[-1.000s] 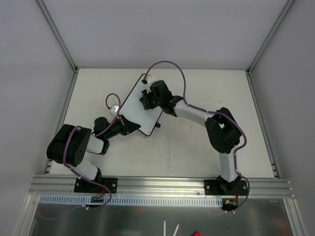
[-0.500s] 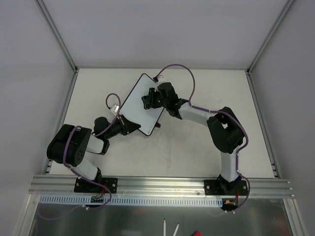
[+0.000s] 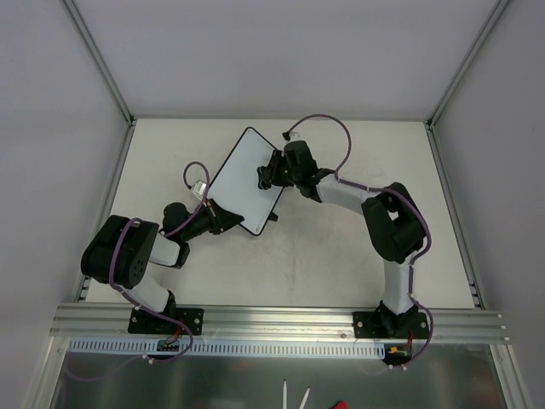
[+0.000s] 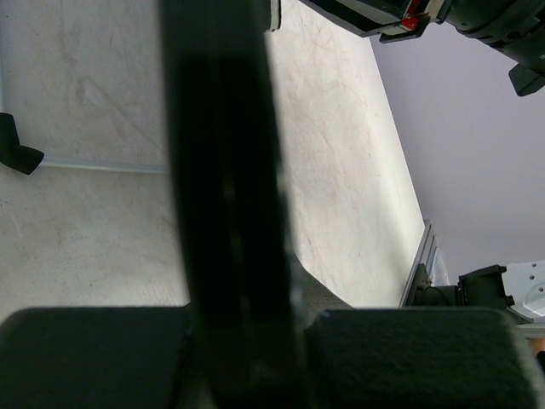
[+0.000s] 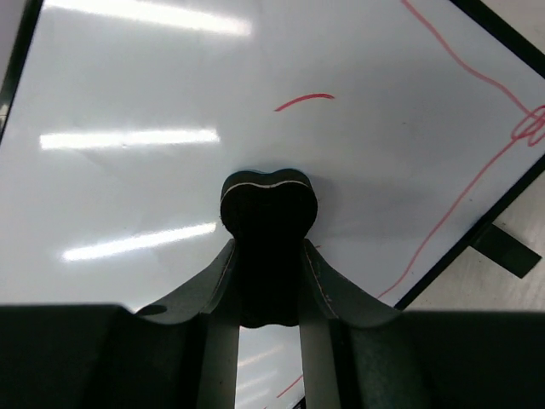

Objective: Erase the whiteboard
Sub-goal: Hold the whiteboard at the whiteboard stand.

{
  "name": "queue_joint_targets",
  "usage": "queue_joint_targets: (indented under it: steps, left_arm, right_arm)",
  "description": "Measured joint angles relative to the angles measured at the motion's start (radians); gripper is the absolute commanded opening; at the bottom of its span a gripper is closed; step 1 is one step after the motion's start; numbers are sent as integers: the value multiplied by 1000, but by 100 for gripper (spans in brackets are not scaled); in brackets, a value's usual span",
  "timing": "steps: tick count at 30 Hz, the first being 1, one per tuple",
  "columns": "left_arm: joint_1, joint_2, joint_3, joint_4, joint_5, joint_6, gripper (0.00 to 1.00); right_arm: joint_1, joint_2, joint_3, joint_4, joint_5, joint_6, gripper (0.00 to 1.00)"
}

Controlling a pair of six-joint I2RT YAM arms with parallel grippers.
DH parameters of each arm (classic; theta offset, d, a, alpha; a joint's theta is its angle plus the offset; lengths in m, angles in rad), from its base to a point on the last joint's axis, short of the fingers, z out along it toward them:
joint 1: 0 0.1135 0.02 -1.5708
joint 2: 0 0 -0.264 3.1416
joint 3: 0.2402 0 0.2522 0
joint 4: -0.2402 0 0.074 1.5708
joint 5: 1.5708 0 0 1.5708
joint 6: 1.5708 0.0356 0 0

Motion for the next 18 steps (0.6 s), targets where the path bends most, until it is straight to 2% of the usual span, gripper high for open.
queue_joint_targets:
  steps: [9,18]
  left_arm:
    - [-1,0,0,3,0,4,0]
    - [-2,0,0,3,0,15,0]
  right_arm:
    - [-34,12,39,-169,70,55,0]
    - [-48,31,75,-269,100,63,0]
